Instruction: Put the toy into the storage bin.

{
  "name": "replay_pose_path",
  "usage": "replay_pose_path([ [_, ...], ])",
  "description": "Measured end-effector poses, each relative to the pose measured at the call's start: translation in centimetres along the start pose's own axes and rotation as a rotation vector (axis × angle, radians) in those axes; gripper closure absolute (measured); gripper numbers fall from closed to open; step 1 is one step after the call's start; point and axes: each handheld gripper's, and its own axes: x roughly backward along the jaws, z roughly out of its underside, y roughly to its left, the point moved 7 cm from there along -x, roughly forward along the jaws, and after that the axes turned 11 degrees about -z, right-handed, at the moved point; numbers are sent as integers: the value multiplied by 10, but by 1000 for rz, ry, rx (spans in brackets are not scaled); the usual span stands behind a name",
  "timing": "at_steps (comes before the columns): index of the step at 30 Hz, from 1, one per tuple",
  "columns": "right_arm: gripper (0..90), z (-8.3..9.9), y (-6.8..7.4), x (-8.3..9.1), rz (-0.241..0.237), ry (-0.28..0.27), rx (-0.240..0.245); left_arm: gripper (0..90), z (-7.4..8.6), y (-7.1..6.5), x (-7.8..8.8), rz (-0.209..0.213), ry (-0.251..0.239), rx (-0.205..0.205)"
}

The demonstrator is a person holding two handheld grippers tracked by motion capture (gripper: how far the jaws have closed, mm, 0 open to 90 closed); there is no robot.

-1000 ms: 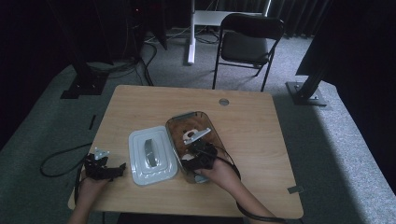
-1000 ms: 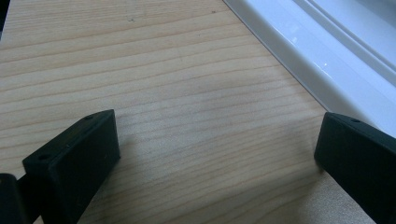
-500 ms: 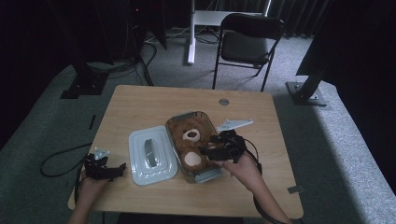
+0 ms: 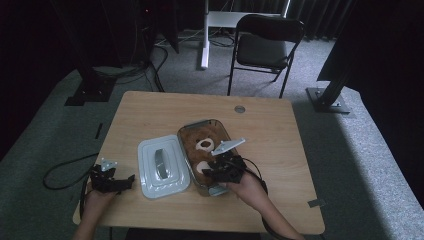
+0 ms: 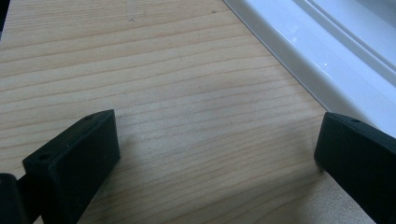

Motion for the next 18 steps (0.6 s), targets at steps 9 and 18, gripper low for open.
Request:
replay_pose_path([
  [9, 682, -2, 0, -25, 26, 191, 79, 6, 0, 0, 0, 0, 0, 0],
  [18, 682, -6, -6, -50, 25, 300, 101, 6, 0, 0, 0, 0, -1, 2],
])
